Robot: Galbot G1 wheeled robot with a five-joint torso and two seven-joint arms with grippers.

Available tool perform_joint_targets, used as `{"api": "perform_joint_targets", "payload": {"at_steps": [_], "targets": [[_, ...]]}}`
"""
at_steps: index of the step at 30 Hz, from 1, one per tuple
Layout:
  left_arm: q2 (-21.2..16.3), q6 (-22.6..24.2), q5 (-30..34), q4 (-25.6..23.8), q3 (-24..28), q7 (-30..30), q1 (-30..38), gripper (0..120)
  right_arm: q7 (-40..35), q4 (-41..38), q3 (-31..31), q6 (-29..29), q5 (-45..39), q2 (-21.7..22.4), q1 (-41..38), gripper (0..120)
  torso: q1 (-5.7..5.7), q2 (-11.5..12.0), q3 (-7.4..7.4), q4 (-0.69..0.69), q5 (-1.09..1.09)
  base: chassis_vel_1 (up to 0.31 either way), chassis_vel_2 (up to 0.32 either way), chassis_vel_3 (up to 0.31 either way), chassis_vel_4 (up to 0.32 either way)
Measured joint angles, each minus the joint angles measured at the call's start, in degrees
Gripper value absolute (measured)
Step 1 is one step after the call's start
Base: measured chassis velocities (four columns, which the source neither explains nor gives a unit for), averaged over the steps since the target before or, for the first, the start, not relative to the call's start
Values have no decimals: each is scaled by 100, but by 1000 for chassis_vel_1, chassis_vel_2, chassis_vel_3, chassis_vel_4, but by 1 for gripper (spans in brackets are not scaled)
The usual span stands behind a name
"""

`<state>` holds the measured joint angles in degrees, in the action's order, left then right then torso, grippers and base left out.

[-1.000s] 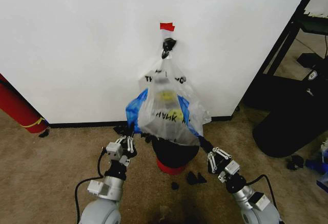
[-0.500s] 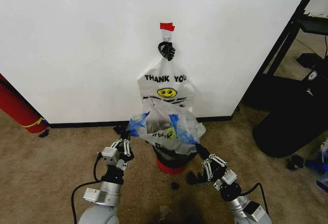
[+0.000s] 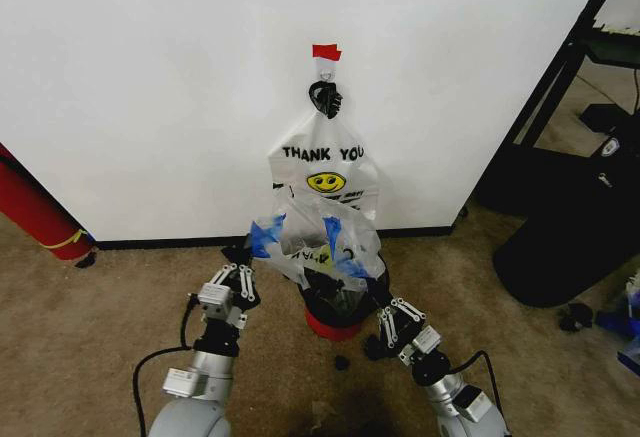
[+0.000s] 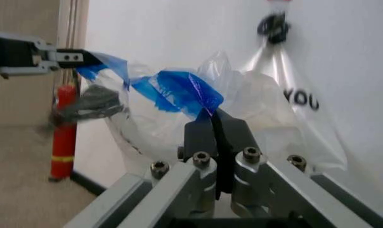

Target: Pick up the garbage bag from the wall and place it over the trash bin.

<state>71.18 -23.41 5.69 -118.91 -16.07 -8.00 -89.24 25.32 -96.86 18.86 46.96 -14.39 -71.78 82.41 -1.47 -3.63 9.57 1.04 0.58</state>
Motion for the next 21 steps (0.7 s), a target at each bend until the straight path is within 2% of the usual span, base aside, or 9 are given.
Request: {"api": "perform_joint_targets", "payload": {"at_steps": [4, 10, 15, 21], "targets": [[-11, -28, 22, 414, 189, 29, 39, 0, -197, 485, 19, -9, 221, 111, -131, 0, 0, 0, 0, 0, 0, 0, 0, 0, 0], [-9, -71, -73, 722, 325, 55, 108, 0, -500, 845, 56, -37, 432, 212, -243, 0, 0, 0, 0, 0, 0, 0, 0, 0, 0], [-65, -104, -312, 738, 329, 56, -51, 0, -541, 756, 49, -37, 367, 362, -123, 0, 0, 0, 0, 0, -1, 0, 0, 0, 0], [-228, -151, -835, 609, 262, -39, -405, 0, -419, 614, 44, 6, -259, 710, 181, 0, 0, 0, 0, 0, 0, 0, 0, 0, 0]]}}
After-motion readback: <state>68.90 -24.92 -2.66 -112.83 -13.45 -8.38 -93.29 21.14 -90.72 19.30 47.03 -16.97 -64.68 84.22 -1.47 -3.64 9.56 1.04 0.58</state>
